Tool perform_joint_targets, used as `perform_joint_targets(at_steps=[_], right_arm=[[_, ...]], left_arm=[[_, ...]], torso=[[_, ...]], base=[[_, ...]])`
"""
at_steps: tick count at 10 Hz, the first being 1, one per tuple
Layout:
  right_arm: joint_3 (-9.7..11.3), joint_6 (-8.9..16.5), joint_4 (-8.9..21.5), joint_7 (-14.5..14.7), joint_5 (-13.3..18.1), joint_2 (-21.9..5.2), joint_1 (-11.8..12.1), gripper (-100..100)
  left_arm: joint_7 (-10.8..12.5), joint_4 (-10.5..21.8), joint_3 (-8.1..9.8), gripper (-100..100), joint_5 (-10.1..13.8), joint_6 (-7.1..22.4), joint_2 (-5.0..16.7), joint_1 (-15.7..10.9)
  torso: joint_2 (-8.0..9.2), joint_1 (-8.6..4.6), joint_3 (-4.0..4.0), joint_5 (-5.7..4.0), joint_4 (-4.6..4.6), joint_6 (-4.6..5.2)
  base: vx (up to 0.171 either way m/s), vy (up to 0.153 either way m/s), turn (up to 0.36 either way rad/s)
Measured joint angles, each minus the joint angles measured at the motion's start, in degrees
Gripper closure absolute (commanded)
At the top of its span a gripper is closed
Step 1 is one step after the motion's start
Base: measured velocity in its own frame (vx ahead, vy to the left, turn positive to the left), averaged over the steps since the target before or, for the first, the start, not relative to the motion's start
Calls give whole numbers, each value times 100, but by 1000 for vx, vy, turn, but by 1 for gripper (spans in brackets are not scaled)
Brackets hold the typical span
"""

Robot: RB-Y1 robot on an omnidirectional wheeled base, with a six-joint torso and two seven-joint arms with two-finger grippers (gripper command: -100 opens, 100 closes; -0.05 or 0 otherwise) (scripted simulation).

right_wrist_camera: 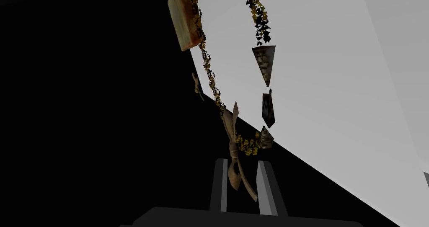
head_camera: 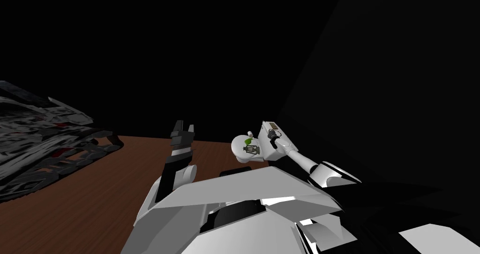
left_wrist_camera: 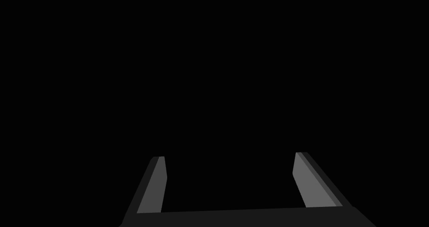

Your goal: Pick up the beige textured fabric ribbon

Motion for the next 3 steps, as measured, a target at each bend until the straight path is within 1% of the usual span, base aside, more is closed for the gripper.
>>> perform_joint_targets(at_steps=[1, 2, 3], right_arm=[[0, 0, -1, 2, 1, -1, -1, 0], [0, 0, -1, 2, 1, -1, -1, 100], [0, 0, -1, 3, 2, -2, -1, 0]], left_arm=[[0, 0, 0, 0, 0, 0, 0, 0], [0, 0, 0, 0, 0, 0, 0, 0], [0, 0, 0, 0, 0, 0, 0, 0]], torso=[[-1, -1, -1, -1, -1, 1], [-2, -1, -1, -1, -1, 1], [-2, -2, -2, -2, -1, 1]], base=[[0, 0, 0], [0, 0, 0], [0, 0, 0]])
